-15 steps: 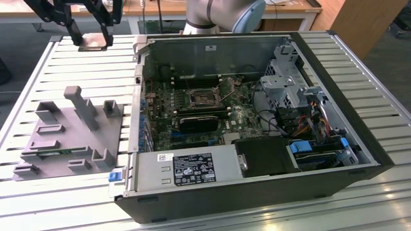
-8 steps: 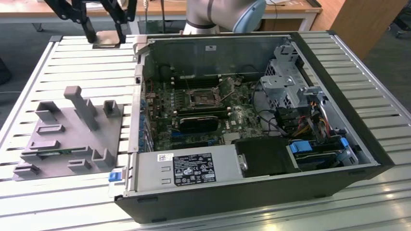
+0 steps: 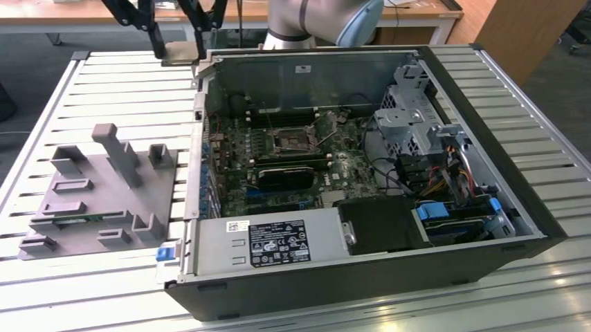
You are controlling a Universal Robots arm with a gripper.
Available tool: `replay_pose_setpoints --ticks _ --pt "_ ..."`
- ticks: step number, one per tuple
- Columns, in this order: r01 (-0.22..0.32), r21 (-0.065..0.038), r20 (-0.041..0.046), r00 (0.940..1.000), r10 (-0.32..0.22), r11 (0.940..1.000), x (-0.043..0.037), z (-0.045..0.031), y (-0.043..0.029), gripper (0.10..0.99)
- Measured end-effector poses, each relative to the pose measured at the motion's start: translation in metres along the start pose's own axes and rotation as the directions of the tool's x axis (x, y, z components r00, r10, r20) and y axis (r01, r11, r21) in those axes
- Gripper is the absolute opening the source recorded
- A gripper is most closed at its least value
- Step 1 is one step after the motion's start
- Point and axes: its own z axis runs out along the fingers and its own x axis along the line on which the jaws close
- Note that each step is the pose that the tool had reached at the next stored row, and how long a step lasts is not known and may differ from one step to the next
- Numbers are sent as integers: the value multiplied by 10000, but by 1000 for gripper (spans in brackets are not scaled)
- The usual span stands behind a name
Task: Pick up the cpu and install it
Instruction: 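Pick up the cpu and move it towards the insertion slot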
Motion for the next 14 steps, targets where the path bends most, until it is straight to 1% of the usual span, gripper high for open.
replay_pose_setpoints --ticks 4,10,14 --pt "1 0 0 10000 -1 10000 -106 18 48 541" --pt "1 0 0 10000 -1 10000 -284 32 61 541" --pt "-1 -8 -1 10000 1 10000 -381 42 66 541"
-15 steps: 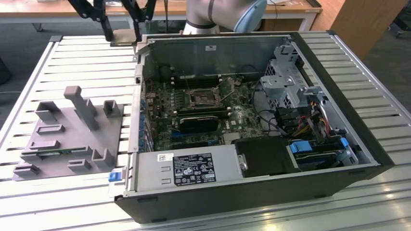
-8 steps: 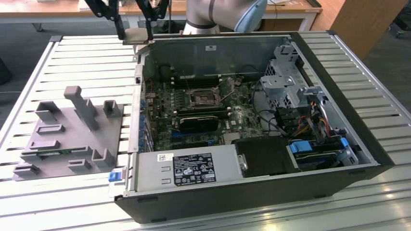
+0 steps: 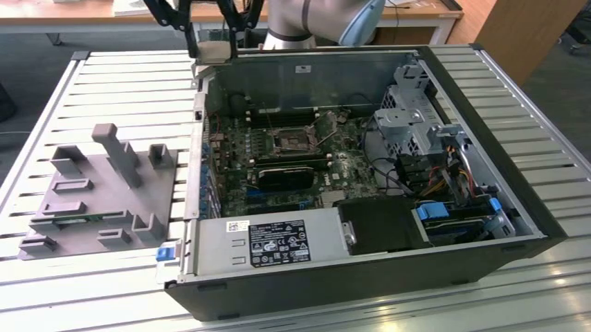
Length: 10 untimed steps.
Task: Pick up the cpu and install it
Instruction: 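Pick up the cpu and move it towards the insertion slot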
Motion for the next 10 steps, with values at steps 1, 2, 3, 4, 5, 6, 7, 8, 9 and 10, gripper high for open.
replay_pose_setpoints --ticks 1,2,3,4,5,6,7,8,9,10 --pt "1 -3 0 10000 -1 10000 -23 4 1 541" --pt "1 -6 1 10000 -1 10000 -46 8 2 541" --pt "1 -6 1 10000 -1 10000 -70 12 3 541" --pt "1 -7 1 10000 -1 10000 -95 15 4 541" --pt "1 -6 0 10000 -1 10000 -122 18 6 541" --pt "1 -5 -1 10000 -1 10000 -147 21 7 541" --pt "1 -6 0 10000 -1 10000 -170 24 8 541" --pt "1 -6 0 10000 -1 10000 -193 27 9 541" --pt "1 -6 0 10000 -1 10000 -218 29 10 541" --pt "1 -6 0 10000 -1 10000 -243 32 12 541"
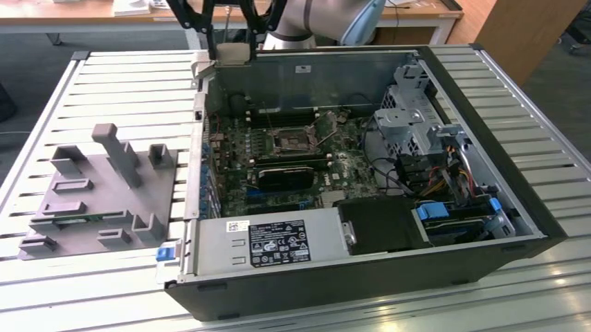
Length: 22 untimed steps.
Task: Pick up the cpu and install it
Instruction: 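Pick up the cpu and move it towards the insertion slot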
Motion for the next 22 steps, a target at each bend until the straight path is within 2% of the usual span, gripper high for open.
replay_pose_setpoints --ticks 14,22 --pt "0 0 0 10000 0 10000 -311 37 15 541" --pt "1 -1 8 10000 -1 10000 -536 58 48 541"
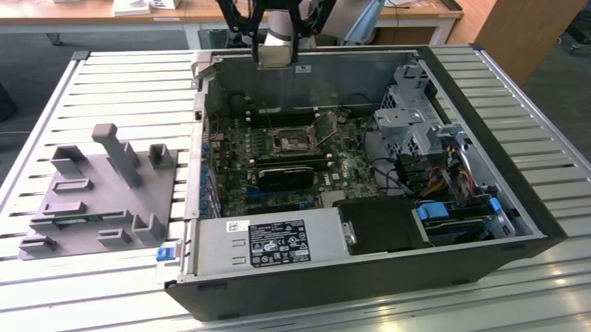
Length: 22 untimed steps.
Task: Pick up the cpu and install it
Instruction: 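Pick up the cpu and move it towards the insertion slot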
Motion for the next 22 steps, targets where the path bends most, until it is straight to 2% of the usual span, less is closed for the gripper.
replay_pose_setpoints --ticks 15,22 --pt "4 -3 47 10000 -4 10000 -244 95 199 541" --pt "4 -4 48 10000 -4 10000 -483 116 240 541"
